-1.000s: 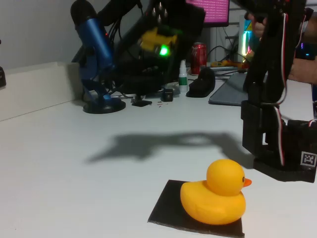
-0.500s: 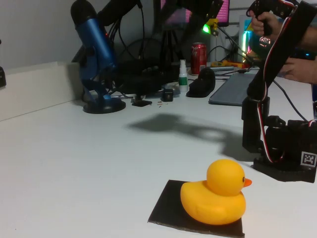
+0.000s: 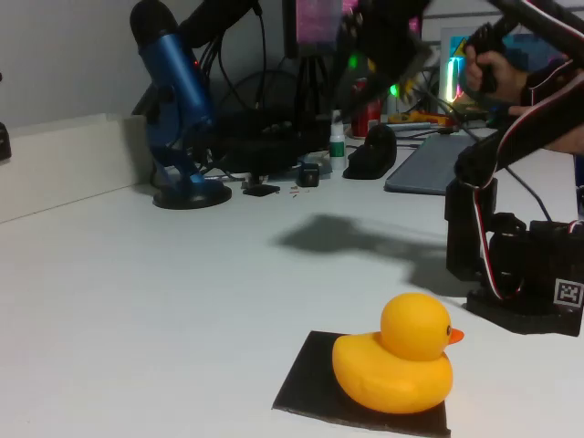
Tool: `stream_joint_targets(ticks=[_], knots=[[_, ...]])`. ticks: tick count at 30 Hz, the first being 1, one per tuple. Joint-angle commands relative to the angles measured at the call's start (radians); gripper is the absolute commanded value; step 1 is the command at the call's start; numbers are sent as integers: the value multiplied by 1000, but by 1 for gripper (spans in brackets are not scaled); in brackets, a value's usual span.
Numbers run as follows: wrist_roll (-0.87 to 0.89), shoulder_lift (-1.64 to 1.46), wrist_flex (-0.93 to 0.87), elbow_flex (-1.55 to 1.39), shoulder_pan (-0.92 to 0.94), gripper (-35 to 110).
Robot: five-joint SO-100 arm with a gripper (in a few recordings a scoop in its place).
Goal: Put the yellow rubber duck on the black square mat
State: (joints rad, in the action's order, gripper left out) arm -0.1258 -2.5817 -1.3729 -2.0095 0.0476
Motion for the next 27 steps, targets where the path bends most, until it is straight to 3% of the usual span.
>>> stream_joint_targets(ticks=[1, 7, 13, 27], knots=[[-3, -158, 123, -219, 26, 3], [-3, -457, 259, -614, 18, 3], [-3, -778, 273, -841, 15, 3], [-5, -773, 264, -897, 15, 3]])
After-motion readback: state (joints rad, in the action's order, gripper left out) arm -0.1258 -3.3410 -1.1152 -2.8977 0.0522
